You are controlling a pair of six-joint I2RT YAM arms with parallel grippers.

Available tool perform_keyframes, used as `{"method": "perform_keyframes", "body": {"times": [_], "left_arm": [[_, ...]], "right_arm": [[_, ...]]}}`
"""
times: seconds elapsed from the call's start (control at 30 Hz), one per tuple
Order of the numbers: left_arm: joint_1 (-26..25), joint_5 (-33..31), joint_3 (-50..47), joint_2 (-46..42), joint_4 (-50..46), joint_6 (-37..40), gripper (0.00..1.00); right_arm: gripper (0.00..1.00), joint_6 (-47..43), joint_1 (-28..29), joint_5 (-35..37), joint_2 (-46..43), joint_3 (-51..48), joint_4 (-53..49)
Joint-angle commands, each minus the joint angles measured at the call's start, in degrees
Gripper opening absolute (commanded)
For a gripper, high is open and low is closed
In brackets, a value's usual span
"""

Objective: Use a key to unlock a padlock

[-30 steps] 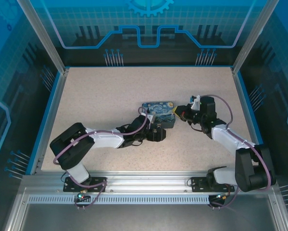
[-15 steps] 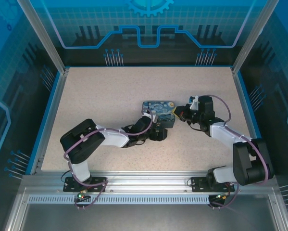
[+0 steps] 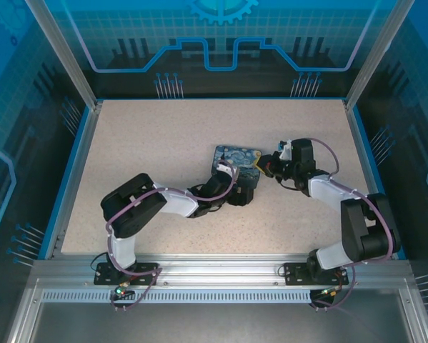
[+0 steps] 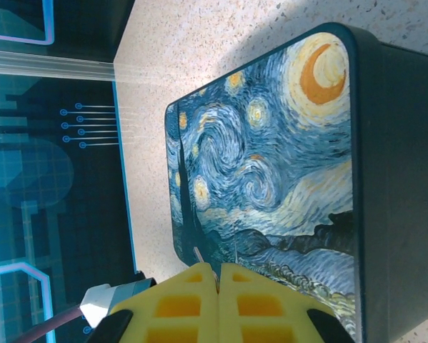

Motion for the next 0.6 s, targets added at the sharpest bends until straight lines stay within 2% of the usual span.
{"method": "perform_keyframes", "body": {"times": [0.0,0.47,0.57], "left_arm": [[-0.28,2.41,1.00,1.34,1.90,-1.08,0.92],[-0.30,2.61,2.10,2.28,9.28,-10.08,0.89],[0.06,1.91,0.76,2.78,12.89,-13.95,0.88]], "right_arm": [[0.00,-1.32,-0.32,-0.92,0.96,1.61,0.06],[0.00,-1.67,0.20,-0.26,2.30,1.13,0.23],[0.00,-1.63,0.29,-0.34,2.54,1.11,0.40]]}}
